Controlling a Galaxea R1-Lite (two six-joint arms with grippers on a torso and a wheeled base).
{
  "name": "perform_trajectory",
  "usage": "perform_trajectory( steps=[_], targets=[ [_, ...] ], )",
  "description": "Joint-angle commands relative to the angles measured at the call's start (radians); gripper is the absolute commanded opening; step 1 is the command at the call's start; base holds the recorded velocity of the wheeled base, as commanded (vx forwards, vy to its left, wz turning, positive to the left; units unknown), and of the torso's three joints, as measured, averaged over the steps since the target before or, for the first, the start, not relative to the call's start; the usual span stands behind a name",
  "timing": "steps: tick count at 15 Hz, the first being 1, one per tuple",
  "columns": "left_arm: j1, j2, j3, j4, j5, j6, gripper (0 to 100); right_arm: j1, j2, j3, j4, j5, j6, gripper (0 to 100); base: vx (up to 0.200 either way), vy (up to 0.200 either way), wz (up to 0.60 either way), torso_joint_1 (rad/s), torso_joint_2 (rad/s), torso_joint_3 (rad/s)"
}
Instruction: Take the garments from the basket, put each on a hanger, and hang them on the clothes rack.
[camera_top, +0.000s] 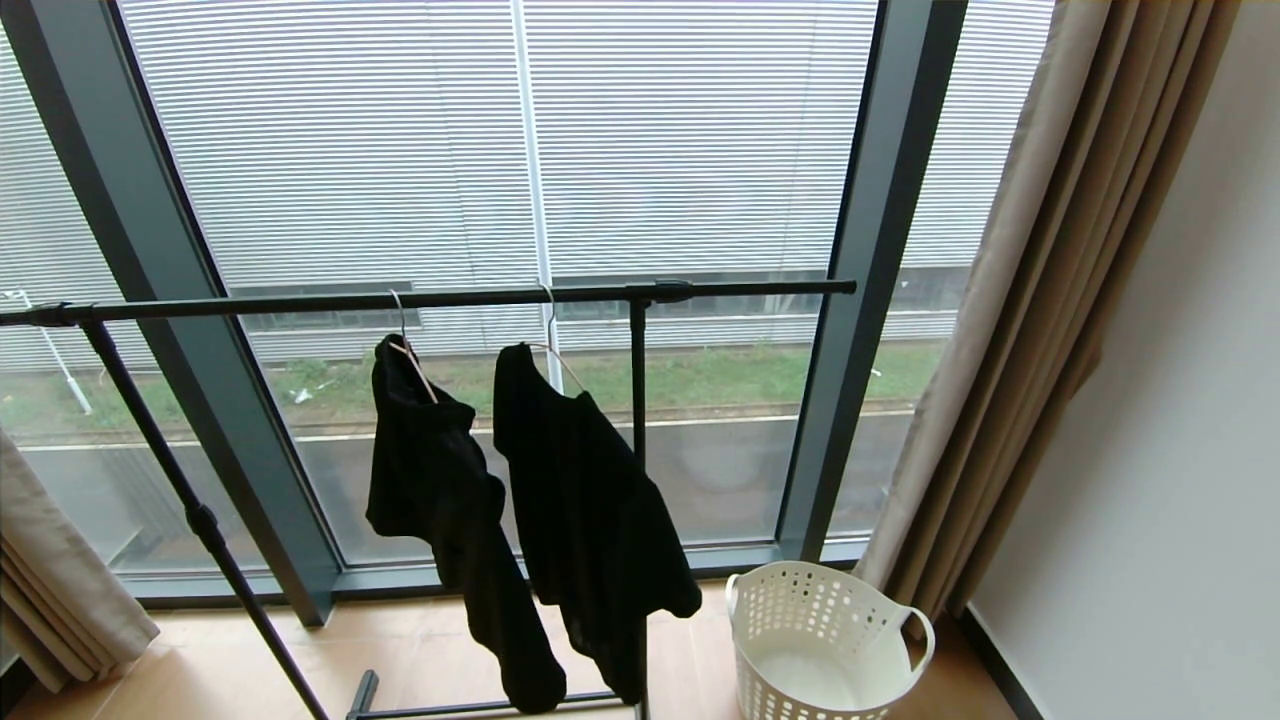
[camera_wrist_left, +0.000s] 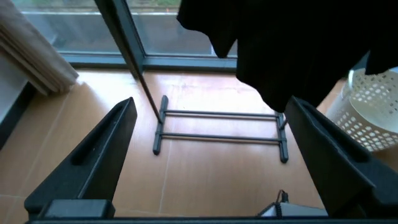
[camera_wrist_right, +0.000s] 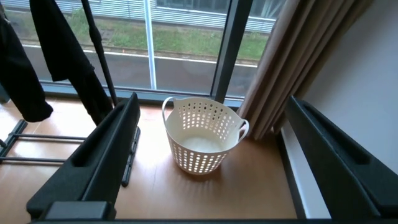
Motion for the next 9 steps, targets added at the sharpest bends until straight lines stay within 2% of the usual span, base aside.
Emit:
perform_trajectory(
  steps=[1,3,9],
  targets=[
    [0.140,-0.183,-0.001,0.000,-0.004,0.095,100,-0.007,-0.018,0.000,0.000,0.001,0.001,100,0.000,0.000,0.00,0.000,0.00,0.000],
    [0.211,-0.304,-0.001,0.000,-0.010,0.136,100,-0.007,-0.041,0.000,0.000,0.001,0.000,100,0.000,0.000,0.00,0.000,0.00,0.000],
    [0.246,-0.471,-0.001,0.000,-0.010,0.130,100,-0.007,-0.059,0.000,0.000,0.003,0.001,100,0.000,0.000,0.00,0.000,0.00,0.000]
  ],
)
